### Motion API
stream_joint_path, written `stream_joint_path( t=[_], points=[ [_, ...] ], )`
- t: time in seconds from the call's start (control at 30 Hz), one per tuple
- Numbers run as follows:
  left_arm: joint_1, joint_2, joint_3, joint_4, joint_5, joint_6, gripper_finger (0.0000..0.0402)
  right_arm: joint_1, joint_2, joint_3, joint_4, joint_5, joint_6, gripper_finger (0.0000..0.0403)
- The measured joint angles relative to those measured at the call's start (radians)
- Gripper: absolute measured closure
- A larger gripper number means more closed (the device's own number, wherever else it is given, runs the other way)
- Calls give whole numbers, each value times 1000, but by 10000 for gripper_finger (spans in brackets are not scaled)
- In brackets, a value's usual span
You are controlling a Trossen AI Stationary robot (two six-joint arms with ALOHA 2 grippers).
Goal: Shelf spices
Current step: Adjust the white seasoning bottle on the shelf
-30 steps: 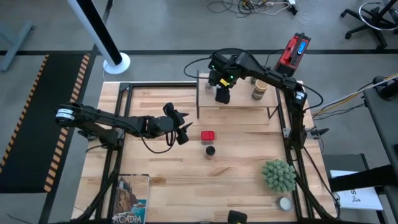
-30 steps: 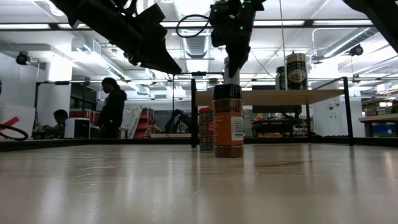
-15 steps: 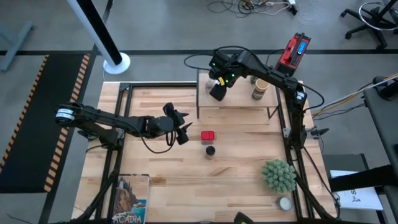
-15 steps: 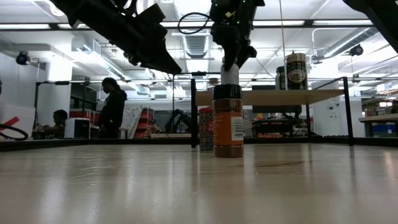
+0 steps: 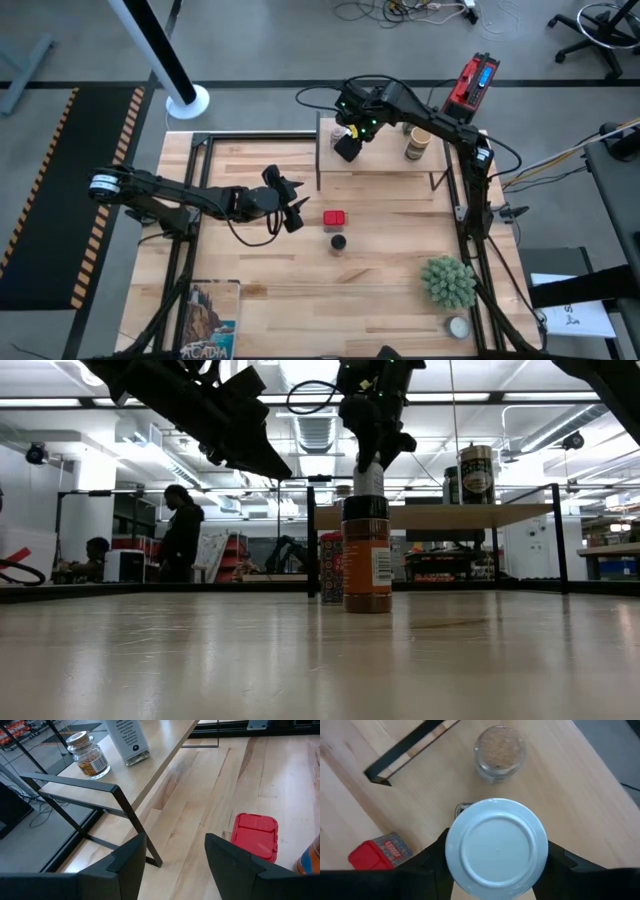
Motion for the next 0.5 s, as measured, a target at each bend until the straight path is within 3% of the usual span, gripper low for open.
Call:
stream_joint_path(
  t=[0.5],
  points=[
    [0,0,17,-3,26,-1,209,39,9,0,102,6,61,218]
  ],
)
